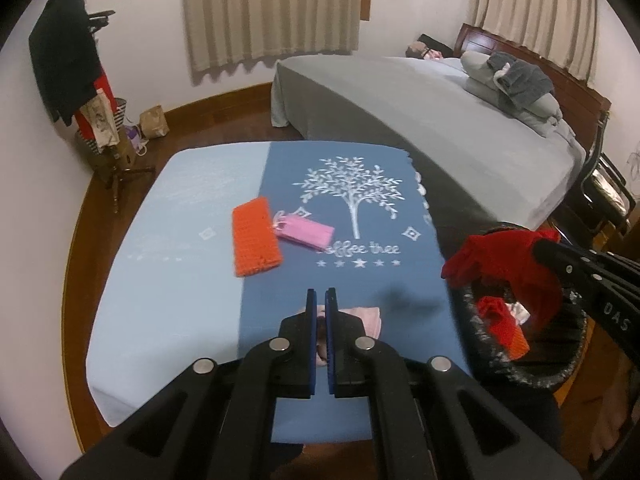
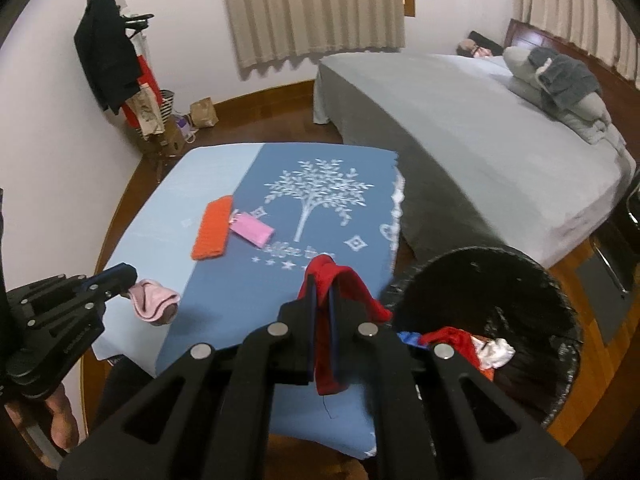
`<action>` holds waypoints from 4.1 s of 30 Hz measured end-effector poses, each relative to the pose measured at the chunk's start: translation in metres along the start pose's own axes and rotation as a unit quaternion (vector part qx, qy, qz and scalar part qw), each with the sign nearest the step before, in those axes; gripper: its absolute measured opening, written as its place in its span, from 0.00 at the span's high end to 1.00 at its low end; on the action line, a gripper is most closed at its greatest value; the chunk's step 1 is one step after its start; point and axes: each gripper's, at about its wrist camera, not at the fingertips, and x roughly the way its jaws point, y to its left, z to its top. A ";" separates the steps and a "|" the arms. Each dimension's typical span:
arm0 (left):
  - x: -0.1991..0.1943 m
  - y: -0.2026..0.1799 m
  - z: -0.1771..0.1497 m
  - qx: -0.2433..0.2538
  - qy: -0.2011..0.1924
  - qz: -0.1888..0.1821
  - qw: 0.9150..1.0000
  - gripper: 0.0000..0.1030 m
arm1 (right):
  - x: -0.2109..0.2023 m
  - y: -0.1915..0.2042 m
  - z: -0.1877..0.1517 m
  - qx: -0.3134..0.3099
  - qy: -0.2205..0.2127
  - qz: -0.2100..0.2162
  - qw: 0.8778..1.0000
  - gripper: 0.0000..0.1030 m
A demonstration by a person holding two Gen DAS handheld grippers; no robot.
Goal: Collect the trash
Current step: 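Carry the pink sock and red glove with both tools toward the bin, then lower both held items into the bin and open the tools, then move both open tools back over the orange pad and pink pack, then grasp the orange mesh pad with the left tool while the right tool grasps the pink mask pack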
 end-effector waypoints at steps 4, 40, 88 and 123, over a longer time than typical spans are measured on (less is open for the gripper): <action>-0.002 -0.023 0.004 0.008 0.000 -0.003 1.000 0.96 | -0.006 -0.021 -0.001 0.009 0.001 -0.012 1.000 0.95; 0.057 -0.218 0.011 0.073 0.047 -0.046 0.995 0.96 | 0.011 -0.186 -0.041 0.073 0.077 -0.085 0.991 0.95; 0.084 -0.044 -0.018 0.024 0.067 -0.008 0.997 0.34 | 0.063 -0.075 -0.057 0.057 0.120 -0.034 0.991 0.54; 0.241 0.099 0.024 -0.039 0.144 0.022 0.989 0.36 | 0.247 0.060 0.044 -0.003 0.153 0.004 0.988 0.54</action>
